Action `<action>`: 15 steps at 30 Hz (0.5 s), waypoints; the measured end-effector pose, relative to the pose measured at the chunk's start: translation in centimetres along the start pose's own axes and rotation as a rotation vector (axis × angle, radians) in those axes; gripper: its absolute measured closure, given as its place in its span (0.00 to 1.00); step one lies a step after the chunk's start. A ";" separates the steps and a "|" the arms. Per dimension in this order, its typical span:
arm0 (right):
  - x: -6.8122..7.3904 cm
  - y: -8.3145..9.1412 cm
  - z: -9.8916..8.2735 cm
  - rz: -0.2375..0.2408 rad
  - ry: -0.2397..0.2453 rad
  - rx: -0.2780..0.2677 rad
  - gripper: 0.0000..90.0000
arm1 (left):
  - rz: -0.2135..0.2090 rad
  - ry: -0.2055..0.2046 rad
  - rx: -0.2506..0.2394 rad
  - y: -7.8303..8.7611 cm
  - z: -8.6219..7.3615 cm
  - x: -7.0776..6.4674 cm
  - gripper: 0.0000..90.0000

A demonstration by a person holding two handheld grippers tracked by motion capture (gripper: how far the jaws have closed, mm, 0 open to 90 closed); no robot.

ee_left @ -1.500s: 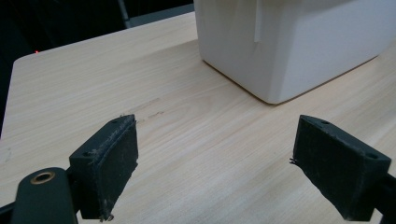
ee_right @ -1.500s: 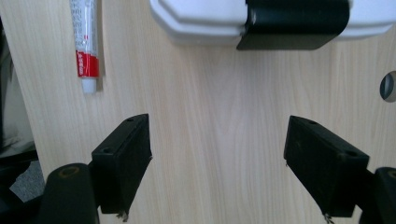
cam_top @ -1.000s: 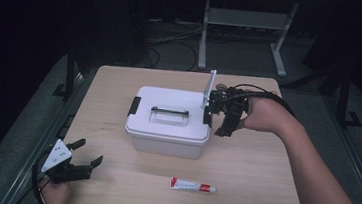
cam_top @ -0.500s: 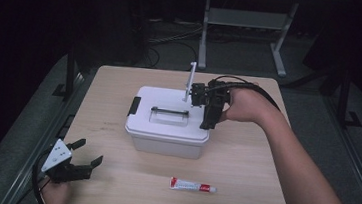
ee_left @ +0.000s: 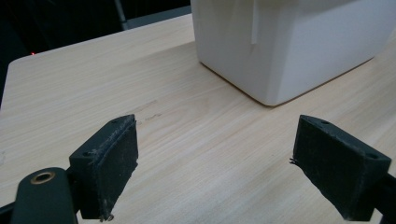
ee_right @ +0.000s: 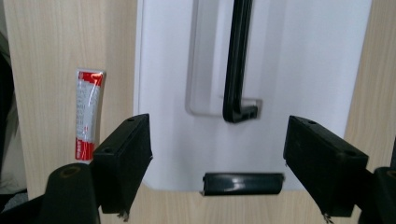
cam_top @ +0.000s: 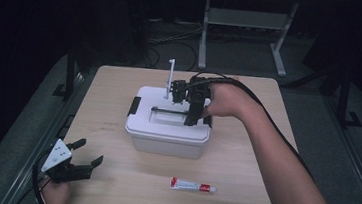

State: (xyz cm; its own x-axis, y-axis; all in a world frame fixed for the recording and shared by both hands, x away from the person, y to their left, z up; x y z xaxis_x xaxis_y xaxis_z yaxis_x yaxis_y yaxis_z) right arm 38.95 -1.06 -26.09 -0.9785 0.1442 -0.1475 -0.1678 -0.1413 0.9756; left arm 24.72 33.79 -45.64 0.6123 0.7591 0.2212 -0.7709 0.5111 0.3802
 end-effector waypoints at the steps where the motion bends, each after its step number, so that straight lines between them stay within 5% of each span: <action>1: 0.1 -0.1 0.4 0.000 0.007 0.000 0.26 | 0.000 0.000 0.000 0.0 0.0 0.0 0.15; 15: 0.1 -1.3 2.4 -0.007 0.017 0.000 0.33 | -0.001 -0.003 0.002 0.0 0.0 0.0 0.15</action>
State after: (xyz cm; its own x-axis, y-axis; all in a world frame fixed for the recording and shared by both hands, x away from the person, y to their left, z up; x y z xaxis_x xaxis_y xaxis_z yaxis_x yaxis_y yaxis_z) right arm 39.38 1.51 -27.00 -0.9791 0.1285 -0.1574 -0.1750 -0.1399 0.9746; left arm 24.72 33.82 -45.64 0.6133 0.7575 0.2238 -0.7702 0.5107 0.3821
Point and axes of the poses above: each handheld gripper's, and its own axes: y roughly backward along the jaws, z roughly out of its top, x roughly to its left, the point moved 1 cm from there along -y, roughly forward along the jaws, and after that the axes turned 8 degrees about -y, right-handed, at the moved point
